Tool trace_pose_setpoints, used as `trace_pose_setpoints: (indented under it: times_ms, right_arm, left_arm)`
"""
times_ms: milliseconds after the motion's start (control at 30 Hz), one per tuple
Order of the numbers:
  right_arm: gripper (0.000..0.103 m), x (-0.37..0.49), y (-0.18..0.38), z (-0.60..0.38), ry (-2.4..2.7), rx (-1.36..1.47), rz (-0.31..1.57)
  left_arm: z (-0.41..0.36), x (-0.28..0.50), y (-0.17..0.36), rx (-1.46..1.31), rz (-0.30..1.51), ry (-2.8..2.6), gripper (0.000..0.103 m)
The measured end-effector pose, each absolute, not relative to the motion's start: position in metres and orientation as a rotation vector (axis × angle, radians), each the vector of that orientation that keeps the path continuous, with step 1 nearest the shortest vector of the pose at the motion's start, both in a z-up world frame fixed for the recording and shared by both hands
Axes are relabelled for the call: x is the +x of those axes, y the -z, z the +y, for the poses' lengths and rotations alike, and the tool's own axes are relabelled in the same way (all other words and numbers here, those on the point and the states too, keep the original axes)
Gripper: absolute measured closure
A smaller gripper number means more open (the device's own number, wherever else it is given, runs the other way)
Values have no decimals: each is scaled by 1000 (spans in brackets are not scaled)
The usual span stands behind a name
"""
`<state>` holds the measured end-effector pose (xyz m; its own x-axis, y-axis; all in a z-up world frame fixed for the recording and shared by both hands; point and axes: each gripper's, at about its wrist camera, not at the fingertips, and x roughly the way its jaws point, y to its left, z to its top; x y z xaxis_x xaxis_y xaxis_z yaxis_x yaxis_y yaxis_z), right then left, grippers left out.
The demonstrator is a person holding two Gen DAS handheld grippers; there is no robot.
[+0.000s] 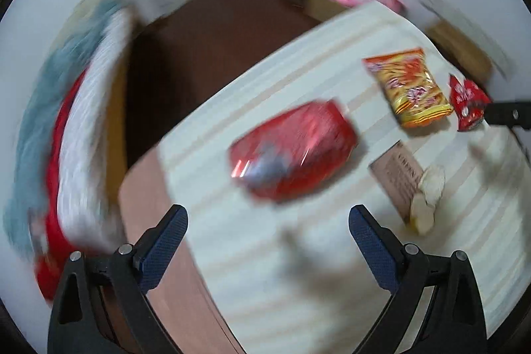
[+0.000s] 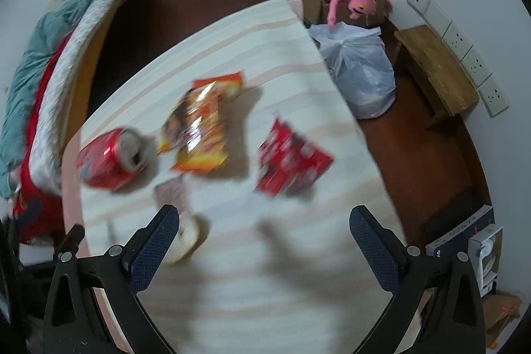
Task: Collect trash
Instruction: 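Grasp the orange chip bag with the right tool while the left tool grasps the Coke can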
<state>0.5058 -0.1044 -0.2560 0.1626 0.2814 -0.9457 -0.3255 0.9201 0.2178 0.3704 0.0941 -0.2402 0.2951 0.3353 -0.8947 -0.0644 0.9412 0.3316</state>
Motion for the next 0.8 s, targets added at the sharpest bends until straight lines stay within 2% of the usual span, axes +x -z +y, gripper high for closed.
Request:
trace_pose_setpoints:
  times_ms: [133,267,400,433,467,800]
  right_arm:
    - [0,530,272,-103,-434,-25,1372]
    - [0,540,281,-104,-440,25,1388]
    - [0,546,284,-105,-445,50,1386]
    - [0,547,282,-103,-448,52,1378]
    - [0,547,281,-102,-449,52,1370]
    - [0,554,267,-49,-499,38,1336]
  left_arm:
    - [89,409,264,465,1323,-100,4]
    - [95,433,286,473,1434,68,4]
    - [91,439,299,508,1436,97,5]
    - [91,439,300,507,1428,85,6]
    - [94,438,298,497,1406,57,16]
    - [172,422,287,-87,1391,-186,17]
